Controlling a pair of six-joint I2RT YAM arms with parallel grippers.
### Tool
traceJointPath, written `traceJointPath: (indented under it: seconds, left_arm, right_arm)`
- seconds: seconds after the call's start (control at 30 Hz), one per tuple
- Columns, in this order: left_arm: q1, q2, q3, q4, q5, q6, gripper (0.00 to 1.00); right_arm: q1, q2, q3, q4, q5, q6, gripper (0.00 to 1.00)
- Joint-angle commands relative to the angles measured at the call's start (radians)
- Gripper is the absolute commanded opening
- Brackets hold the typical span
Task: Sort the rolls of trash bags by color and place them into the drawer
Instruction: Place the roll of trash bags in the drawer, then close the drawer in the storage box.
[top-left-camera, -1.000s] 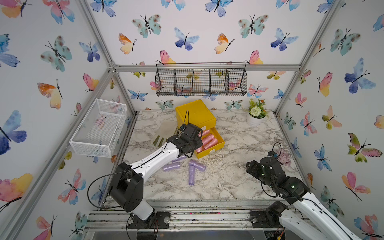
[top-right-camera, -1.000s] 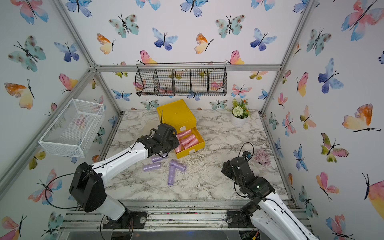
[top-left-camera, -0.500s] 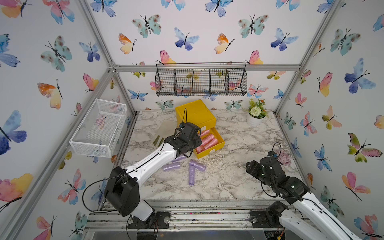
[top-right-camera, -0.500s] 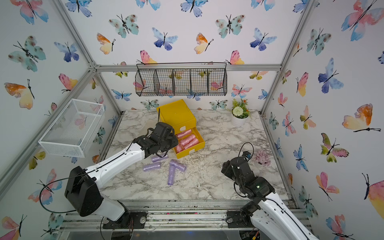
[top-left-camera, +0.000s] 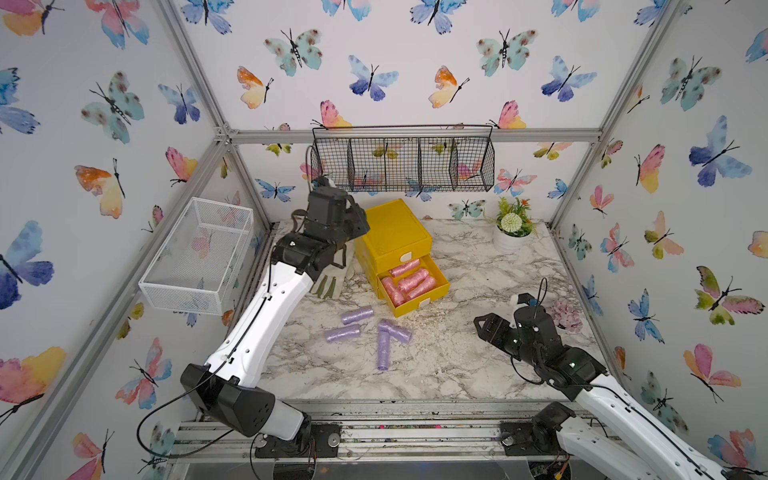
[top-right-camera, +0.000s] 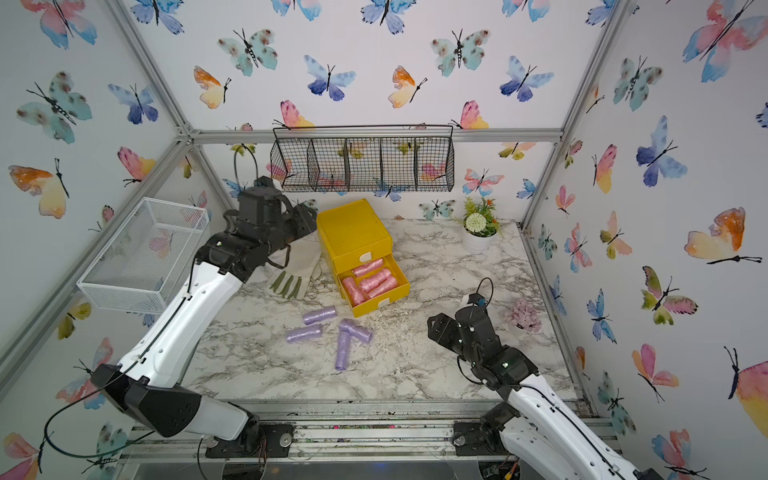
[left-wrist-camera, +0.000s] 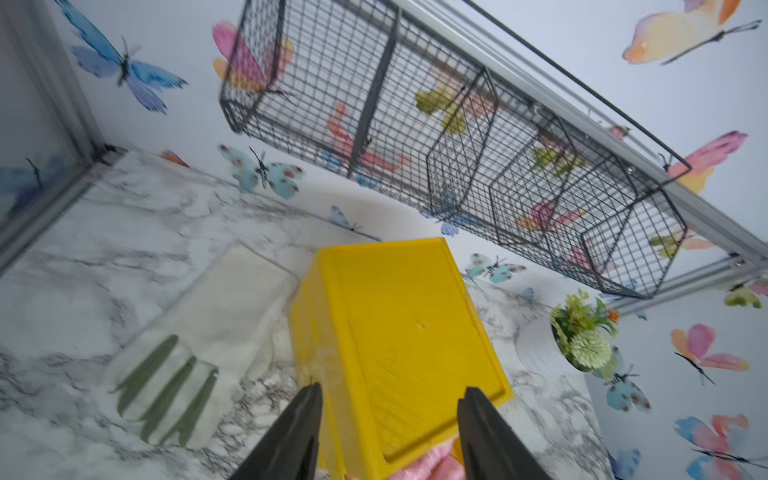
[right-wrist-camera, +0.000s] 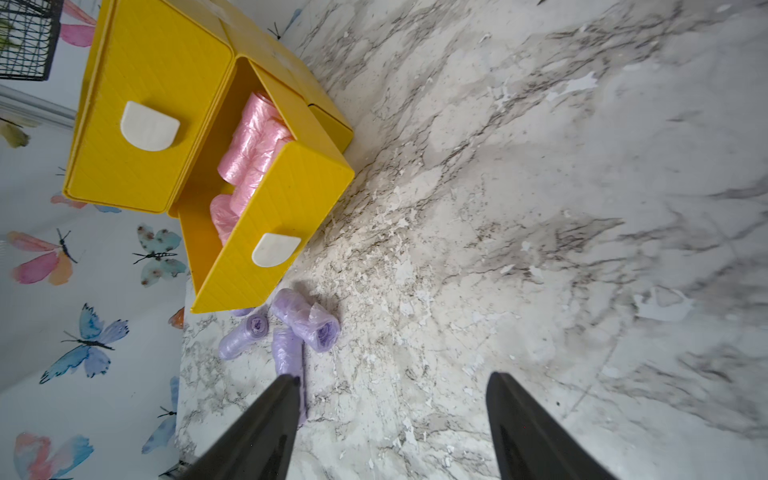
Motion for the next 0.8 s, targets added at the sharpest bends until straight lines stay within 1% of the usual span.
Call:
traceJointPath:
  seconds: [0.0,0.07,0.2,0.43,0.57,0.77]
  left_arm:
    - [0.062,0.152,0.103,-0.111,0.149,0.147,0.60]
    - [0.083,0.217,0.163,-0.113,0.205,0.179,0.62]
    - [0.099,0.330,0.253,-0.116,0.255,0.233,0.66]
    - [0.126,0.440,0.291,-0.102,0.306,0.270,0.69]
    - [0.131,0.496,0.326,-0.122,0.278,0.289,0.69]
    - [0.136,0.551,0.351,-0.123,0.256,0.303,0.68]
  right_arm:
    - [-0.004,0.037,-0.026,0.179,-0.113,0.018,0.76]
    - [-0.004,0.072,-0.027,0.232,-0.133,0.027,0.75]
    - [-0.004,0.138,-0.007,0.279,-0.161,0.024,0.75]
    - [-0.004,0.201,-0.024,0.356,-0.192,0.049,0.76]
    - [-0.004,0.230,-0.037,0.398,-0.209,0.068,0.77]
    - [-0.004,0.260,-0.048,0.443,-0.202,0.086,0.77]
